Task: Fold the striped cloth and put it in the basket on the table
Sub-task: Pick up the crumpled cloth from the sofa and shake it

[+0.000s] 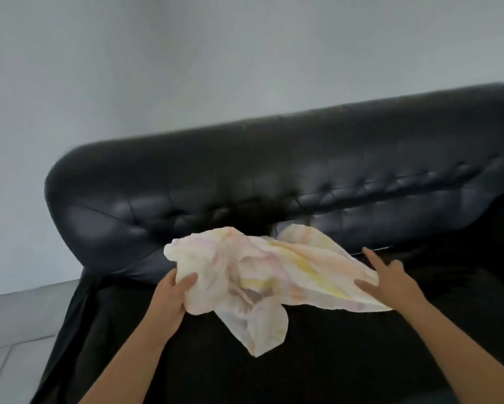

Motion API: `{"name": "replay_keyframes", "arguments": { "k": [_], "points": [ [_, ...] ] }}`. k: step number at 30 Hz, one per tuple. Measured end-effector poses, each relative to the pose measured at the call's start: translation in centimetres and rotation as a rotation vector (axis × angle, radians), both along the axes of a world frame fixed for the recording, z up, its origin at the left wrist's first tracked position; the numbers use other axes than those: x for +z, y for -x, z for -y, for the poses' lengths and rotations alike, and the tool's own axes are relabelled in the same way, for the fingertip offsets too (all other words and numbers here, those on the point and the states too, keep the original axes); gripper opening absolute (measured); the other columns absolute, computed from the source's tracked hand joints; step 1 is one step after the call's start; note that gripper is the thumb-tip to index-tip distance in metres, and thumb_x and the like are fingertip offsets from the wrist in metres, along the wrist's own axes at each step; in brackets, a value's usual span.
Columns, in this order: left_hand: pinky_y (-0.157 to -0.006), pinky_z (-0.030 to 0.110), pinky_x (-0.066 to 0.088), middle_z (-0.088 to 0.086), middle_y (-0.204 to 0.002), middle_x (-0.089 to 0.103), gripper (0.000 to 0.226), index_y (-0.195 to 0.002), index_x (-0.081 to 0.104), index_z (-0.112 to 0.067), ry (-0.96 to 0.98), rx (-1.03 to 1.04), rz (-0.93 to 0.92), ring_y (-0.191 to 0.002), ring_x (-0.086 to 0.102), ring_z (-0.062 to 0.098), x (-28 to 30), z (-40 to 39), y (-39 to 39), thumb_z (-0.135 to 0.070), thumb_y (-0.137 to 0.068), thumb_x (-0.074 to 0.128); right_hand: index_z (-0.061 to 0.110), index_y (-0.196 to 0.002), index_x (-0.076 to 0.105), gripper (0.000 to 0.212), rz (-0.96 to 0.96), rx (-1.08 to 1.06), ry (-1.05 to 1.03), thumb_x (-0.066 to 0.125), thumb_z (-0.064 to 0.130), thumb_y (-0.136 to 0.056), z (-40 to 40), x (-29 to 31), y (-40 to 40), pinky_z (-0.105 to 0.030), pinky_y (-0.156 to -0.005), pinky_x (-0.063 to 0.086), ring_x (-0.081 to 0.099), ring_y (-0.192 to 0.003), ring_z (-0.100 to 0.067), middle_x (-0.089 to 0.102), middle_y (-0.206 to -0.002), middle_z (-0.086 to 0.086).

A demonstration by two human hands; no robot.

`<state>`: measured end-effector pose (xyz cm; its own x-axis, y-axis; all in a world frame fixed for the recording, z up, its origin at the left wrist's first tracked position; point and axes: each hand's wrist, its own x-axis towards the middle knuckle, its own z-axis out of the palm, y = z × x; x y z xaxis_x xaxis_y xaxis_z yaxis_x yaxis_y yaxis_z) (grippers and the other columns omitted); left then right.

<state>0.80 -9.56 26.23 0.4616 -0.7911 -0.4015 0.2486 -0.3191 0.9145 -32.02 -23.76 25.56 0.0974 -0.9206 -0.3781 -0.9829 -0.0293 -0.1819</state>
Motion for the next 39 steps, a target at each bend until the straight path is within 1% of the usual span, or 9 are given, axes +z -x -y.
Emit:
{"name": "replay_keyframes", "arguments": {
  "k": [3, 6, 12, 15, 18, 24, 32, 35, 39],
  "points": [
    [-0.095, 0.049, 0.042, 0.010, -0.121, 0.047, 0.040, -0.125, 0.040, -0.009, -0.193, 0.027, 0.253, -0.107, 0.048, 0.029, -3.6, -2.7, -0.3, 0.001, -0.087, 0.047, 0.028, -0.138, 0.033, 0.061, -0.390, 0.319, -0.173, 0.057, 0.044, -0.084, -3.7, -4.6, 0.4, -0.031, -0.091, 0.048, 0.051, -0.115, -0.028, 0.030, -0.141, -0.012],
    [-0.071, 0.032, 0.041, 0.009, -0.091, 0.054, 0.036, -0.115, 0.055, 0.000, -0.357, -0.032, 0.455, -0.083, 0.048, 0.026, -6.0, -5.7, -1.3, 0.010, -0.086, 0.037, 0.013, -0.126, 0.051, 0.035, -0.529, 0.295, -0.175, 0.048, 0.015, -0.091, -6.1, -7.0, 1.1, -0.028, -0.088, 0.049, 0.057, -0.114, -0.023, 0.052, -0.130, -0.007],
    [-0.097, 0.024, 0.040, 0.011, -0.131, 0.046, 0.042, -0.128, 0.040, -0.009, -0.799, -0.783, 1.063, -0.117, 0.049, 0.020, -9.4, -9.2, -0.9, -0.009, -0.086, 0.047, 0.013, -0.117, 0.055, 0.028, -0.445, 0.155, -0.075, 0.038, 0.012, -0.094, -6.8, -8.1, 1.6, -0.024, -0.079, 0.049, 0.059, -0.106, -0.017, 0.061, -0.101, 0.000],
    [-0.099, 0.026, 0.040, 0.010, -0.132, 0.044, 0.040, -0.130, 0.037, -0.010, -0.870, -0.954, 1.272, -0.118, 0.047, 0.020, -10.0, -8.3, 0.3, -0.003, -0.091, 0.038, 0.013, -0.122, 0.051, 0.030, -0.185, 0.079, 0.030, 0.041, 0.017, -0.094, -5.4, -8.8, 0.8, -0.029, -0.091, 0.046, 0.047, -0.115, -0.020, 0.047, -0.126, -0.007],
    [-0.091, 0.024, 0.041, 0.009, -0.128, 0.043, 0.040, -0.131, 0.038, -0.014, -0.685, -0.729, 1.253, -0.112, 0.046, 0.019, -9.9, -5.0, 0.5, -0.008, -0.091, 0.040, 0.003, -0.111, 0.056, 0.024, 0.331, -0.159, 0.051, 0.043, 0.013, -0.094, -3.3, -7.9, -1.6, -0.037, -0.088, 0.043, 0.052, -0.104, -0.024, 0.053, -0.120, -0.018],
    [-0.057, 0.016, 0.039, -0.007, -0.073, 0.045, 0.024, -0.083, 0.047, -0.022, 0.007, 0.036, 0.393, -0.067, 0.044, 0.009, 2.3, 6.9, 3.8, -0.009, -0.095, 0.030, 0.008, -0.091, 0.039, 0.016, 0.953, -0.497, 0.177, 0.027, 0.016, -0.099, 2.0, 0.1, -6.9, -0.032, -0.074, 0.033, 0.042, -0.086, -0.022, 0.043, -0.080, -0.007],
    [-0.062, 0.016, 0.037, -0.011, -0.074, 0.044, 0.035, -0.073, 0.041, -0.032, 0.544, 0.143, 0.576, -0.067, 0.043, 0.002, 17.9, 10.3, 4.0, -0.006, -0.093, 0.028, 0.026, -0.068, 0.044, 0.035, 1.637, -0.508, 0.294, 0.028, 0.023, -0.099, 5.0, 14.4, -9.1, -0.028, -0.065, 0.039, 0.044, -0.068, -0.012, 0.043, -0.071, 0.002],
    [-0.061, 0.020, 0.037, -0.010, -0.072, 0.047, 0.021, -0.079, 0.048, -0.021, 0.388, -0.052, 0.737, -0.068, 0.044, 0.008, 16.3, 8.0, 1.8, -0.008, -0.089, 0.035, 0.023, -0.069, 0.048, 0.034, 1.462, -0.304, 0.202, 0.030, 0.019, -0.098, 2.9, 15.0, -7.2, -0.025, -0.060, 0.039, 0.046, -0.064, -0.010, 0.047, -0.071, 0.002],
    [-0.055, 0.020, 0.033, 0.000, -0.067, 0.049, 0.010, -0.072, 0.048, -0.019, -0.119, -0.486, 0.951, -0.069, 0.046, 0.018, 5.4, 3.3, -0.2, -0.024, -0.080, 0.051, 0.014, -0.073, 0.053, 0.028, 0.722, 0.022, -0.024, 0.037, 0.019, -0.096, -0.2, 6.6, -5.2, -0.024, -0.058, 0.036, 0.048, -0.070, -0.017, 0.053, -0.076, -0.003]
  ]
}}
